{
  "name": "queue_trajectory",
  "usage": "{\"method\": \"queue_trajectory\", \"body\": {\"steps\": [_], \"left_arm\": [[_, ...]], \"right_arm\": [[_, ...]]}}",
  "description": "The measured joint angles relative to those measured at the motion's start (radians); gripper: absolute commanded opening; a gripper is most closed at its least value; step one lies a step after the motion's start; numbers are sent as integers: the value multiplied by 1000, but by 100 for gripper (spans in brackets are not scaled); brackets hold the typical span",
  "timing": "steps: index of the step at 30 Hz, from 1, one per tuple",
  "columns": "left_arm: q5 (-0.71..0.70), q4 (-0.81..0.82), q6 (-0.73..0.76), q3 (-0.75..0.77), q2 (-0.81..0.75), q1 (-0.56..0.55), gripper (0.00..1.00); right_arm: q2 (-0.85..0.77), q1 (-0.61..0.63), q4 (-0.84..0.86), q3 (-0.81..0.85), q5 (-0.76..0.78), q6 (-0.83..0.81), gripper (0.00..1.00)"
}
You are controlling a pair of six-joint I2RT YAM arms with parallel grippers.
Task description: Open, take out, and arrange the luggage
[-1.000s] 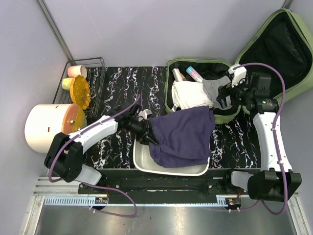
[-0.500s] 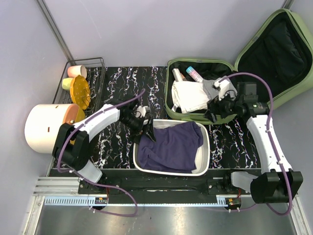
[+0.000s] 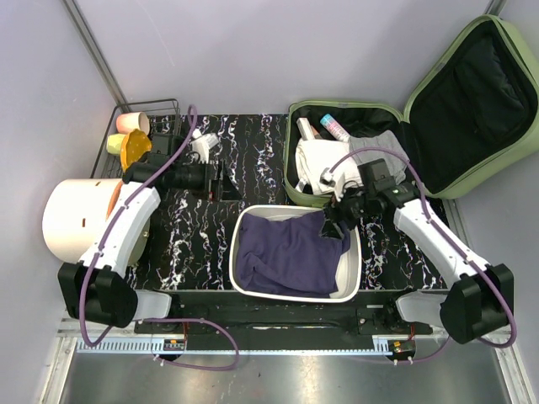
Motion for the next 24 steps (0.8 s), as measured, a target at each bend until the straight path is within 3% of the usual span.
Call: {"method": "queue_trajectory", "body": {"steps": [3,8,13,16,20,24], "left_arm": [[84,35,48,0,-29,36,90],[164,71,154,-1,-18,43,89],[153,149,225,-30,-16,40,96],[127,209,238,-50,-11,40,99],[84,299,243,-28,27,40,99],[31,359,240,79,114,40,99]], "right_arm": [[32,87,26,-27,-2,4,73],[73,170,38,-92,36,-43,72],[101,170,30,-180,195,-127,71],[109,170,6,-174,248,-142,77],[107,159,-40,-37,261,-101,84],[118,58,-35,224,225,-18,87]]}}
